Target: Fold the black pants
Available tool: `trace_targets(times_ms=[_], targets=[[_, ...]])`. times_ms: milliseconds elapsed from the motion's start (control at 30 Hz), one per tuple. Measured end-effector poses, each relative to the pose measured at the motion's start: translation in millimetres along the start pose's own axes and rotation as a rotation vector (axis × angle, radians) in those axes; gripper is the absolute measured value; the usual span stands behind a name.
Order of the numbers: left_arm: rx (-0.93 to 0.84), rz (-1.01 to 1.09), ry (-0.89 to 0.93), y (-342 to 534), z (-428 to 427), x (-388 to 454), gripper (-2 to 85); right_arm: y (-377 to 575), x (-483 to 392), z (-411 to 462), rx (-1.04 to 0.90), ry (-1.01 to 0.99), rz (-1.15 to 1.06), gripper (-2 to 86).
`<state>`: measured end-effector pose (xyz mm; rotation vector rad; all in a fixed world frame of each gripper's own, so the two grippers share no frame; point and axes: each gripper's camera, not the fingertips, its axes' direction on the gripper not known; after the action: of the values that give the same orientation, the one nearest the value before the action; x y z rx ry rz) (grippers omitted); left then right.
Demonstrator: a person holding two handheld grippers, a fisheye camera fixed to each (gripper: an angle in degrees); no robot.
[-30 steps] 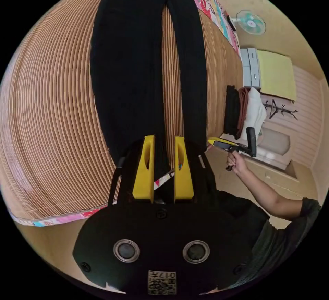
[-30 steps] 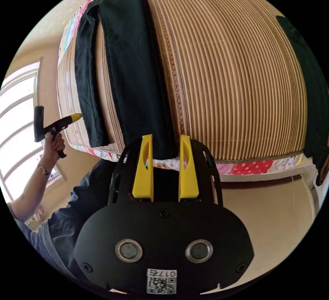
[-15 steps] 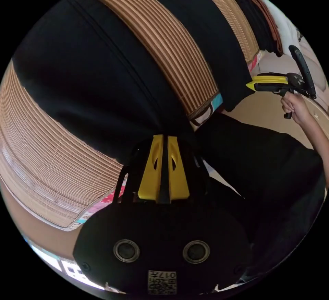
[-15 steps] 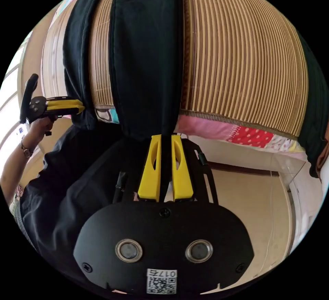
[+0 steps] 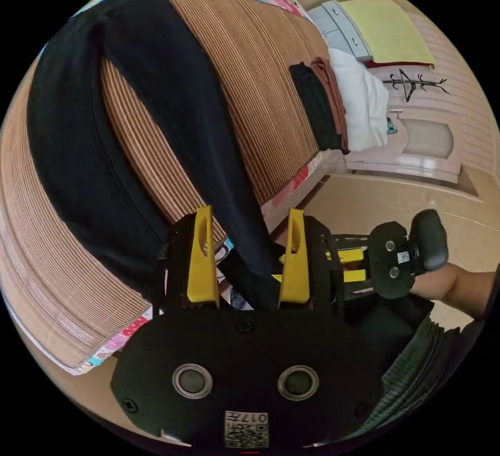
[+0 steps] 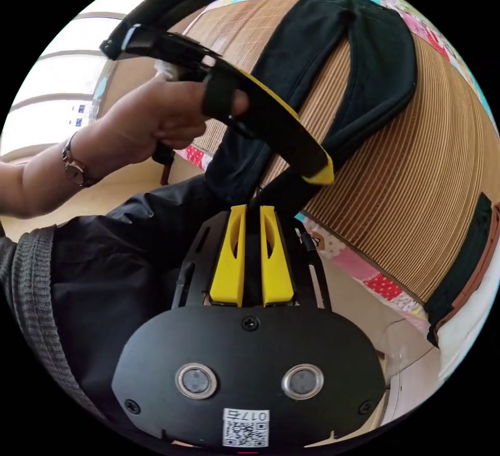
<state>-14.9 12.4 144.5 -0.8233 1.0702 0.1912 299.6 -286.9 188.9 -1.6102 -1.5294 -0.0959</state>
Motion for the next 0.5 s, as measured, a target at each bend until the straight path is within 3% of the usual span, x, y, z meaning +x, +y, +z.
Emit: trace_targets(times_ms=[67, 133, 233, 333, 500], targets=[[-0.037, 0.019, -0.032, -1, 18, -2, 15.4, -2, -13, -1, 0.011, -0.016, -0.055, 3.5], [0.012, -0.003, -0.017, 11, 21, -12, 7.0, -4, -15, 0, -0.019, -0.036, -0.088, 4.2], [0.106, -0.039, 0.047, 37, 11, -31, 4.4, -1, 0, -4, -0.079, -0.096, -0.167, 6.3], [0.148, -0.088, 0.154, 54, 9, -55, 4.2, -15, 59, -27, -0.095, -0.078, -0.066, 9.3], [0.209, -0.143, 0.292, 64, 9, -74, 4.0, -105, 221, -85, 0.059, -0.081, 0.195, 12.3]])
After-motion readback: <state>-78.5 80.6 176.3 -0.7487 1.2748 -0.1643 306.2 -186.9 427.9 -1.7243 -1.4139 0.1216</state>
